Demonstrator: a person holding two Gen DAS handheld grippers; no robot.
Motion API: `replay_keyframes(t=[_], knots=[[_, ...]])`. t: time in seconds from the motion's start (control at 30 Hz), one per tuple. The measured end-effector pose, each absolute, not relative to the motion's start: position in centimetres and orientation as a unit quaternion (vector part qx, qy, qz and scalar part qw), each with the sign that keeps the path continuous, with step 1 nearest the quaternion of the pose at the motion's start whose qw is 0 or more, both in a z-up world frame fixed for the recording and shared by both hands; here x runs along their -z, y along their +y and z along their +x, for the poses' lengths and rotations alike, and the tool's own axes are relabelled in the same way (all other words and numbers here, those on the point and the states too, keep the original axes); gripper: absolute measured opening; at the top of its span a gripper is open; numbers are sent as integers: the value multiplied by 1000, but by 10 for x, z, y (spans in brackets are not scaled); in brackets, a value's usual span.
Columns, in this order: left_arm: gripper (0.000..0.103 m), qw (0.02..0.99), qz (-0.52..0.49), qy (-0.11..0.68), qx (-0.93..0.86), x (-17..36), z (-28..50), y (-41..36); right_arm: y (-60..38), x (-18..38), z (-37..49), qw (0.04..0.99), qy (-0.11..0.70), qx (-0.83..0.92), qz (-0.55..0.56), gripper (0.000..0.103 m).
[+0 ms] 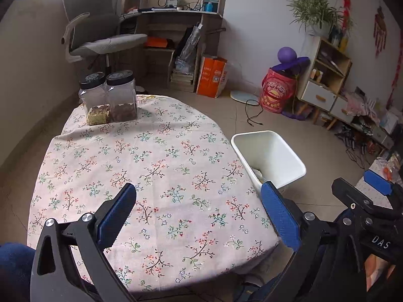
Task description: Collect trash
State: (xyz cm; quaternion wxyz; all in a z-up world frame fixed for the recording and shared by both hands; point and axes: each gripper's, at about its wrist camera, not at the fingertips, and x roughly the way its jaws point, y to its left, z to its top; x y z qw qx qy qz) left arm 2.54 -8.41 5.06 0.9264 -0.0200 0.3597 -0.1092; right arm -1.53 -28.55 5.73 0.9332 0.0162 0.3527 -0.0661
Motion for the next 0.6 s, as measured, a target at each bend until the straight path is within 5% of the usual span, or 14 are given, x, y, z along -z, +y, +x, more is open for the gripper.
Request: replay_keyframes(t=[0.6], knots=[[96,917,-25,384,105,-34,32,-83,-274,-46,-10,923,368,109,-18,96]])
